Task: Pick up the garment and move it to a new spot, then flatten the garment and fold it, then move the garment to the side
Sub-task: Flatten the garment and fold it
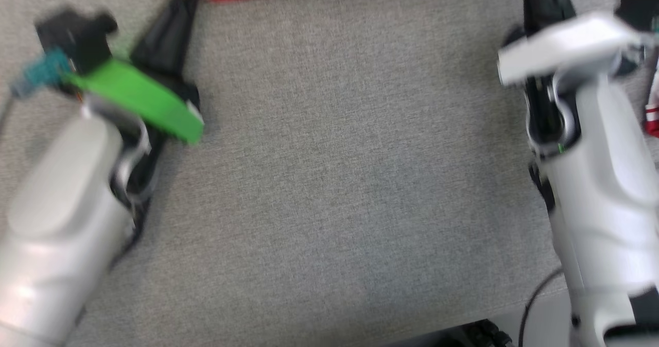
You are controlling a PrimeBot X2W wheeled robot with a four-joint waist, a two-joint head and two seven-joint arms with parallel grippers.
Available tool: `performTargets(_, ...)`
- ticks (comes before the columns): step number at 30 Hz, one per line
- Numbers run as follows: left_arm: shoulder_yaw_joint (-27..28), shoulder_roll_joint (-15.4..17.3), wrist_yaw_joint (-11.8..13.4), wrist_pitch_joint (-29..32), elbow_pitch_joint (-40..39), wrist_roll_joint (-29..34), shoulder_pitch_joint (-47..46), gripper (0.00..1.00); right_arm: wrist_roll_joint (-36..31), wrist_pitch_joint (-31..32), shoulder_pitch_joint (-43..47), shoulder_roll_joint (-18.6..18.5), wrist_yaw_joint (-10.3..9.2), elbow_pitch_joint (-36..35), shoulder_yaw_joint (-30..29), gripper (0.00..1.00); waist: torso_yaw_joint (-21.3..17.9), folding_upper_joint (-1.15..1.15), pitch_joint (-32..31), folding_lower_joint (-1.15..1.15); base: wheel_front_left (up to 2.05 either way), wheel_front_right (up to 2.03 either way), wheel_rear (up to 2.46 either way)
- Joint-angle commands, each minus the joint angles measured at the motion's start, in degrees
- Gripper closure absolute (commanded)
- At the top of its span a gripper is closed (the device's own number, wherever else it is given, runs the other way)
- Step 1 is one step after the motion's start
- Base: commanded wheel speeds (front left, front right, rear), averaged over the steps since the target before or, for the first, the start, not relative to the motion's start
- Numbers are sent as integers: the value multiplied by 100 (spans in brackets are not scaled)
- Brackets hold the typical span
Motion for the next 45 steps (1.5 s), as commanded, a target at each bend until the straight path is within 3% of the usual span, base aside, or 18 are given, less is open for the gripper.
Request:
performTargets(1, -59, 17, -14, -61, -141, -64, 486, 100, 88, 39, 536, -159, -14, -243, -72, 100, 172, 0, -1041, -1, 0, 0, 0)
performTargets(5, -81, -15, 118, -158, -724, -449, 1956, 100, 236, 294, 2158, -290, -14, -1178, -249, 100, 259, 0, -1738, -1, 0, 0, 0)
performTargets(14, -161, 39, 1066, -224, -2219, -874, 4736, 100, 313, 725, 5488, -120, -21, -2991, -901, 100, 435, 0, -2669, -1, 0, 0, 0)
performTargets(17, -247, -44, 1120, -211, -2665, -991, 5187, 100, 517, 816, 6234, -10, -18, -3495, -1082, 100, 619, 0, -2636, -1, 0, 0, 0)
performTargets(20, -323, -21, 1162, -128, -2839, -905, 5146, 100, 645, 895, 6399, 24, -16, -3745, -1184, 100, 667, 0, -2518, -1, 0, 0, 0)
performTargets(24, -280, -83, 1067, 68, -2970, -945, 4712, 100, 490, 1144, 5920, 44, -14, -3785, -1287, 100, 712, 0, -2267, -1, 0, 0, 0)
performTargets(30, 13, -416, 1057, 429, -3036, -1293, 3792, 100, -4, 1897, 4420, -118, -12, -3464, -1206, 100, 852, 0, -1610, -1, 0, 0, 0)
performTargets(37, 189, -674, 1108, 864, -2450, -1340, 2661, 100, -259, 2873, 2443, -376, -10, -2507, -1026, 100, 1150, 0, -947, -1, 0, 0, 0)
performTargets(45, 399, -1193, 1111, 881, -1548, -1496, 1762, 100, -688, 3355, 761, -389, -9, -1325, -956, 100, 1404, 0, -517, -1, 0, 0, 0)
